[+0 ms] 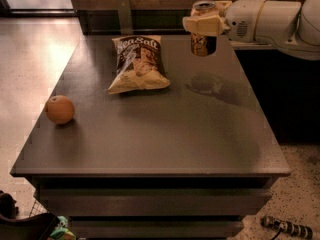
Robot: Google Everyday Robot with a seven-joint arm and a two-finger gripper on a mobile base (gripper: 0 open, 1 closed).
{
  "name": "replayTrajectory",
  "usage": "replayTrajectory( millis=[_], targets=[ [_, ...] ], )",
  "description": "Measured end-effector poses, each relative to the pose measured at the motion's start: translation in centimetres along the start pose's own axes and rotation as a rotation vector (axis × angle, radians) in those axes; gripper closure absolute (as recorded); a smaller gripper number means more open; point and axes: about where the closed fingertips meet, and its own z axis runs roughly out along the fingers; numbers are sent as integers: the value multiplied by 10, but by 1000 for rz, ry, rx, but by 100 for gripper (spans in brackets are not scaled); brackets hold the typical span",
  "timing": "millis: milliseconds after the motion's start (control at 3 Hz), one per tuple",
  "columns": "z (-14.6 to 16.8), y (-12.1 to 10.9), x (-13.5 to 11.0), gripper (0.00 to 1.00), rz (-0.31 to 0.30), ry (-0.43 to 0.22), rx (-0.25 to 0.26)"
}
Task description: Move orange can near orange
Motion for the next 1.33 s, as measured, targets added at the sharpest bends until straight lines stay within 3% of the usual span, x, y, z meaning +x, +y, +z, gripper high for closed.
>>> replayTrajectory(
  millis=[333, 1000, 1333],
  targets=[
    [-4, 48, -15, 100, 23, -16, -27],
    [11, 136, -28, 100, 109, -101, -235],
    [11, 136, -28, 100, 109, -101, -235]
  ],
)
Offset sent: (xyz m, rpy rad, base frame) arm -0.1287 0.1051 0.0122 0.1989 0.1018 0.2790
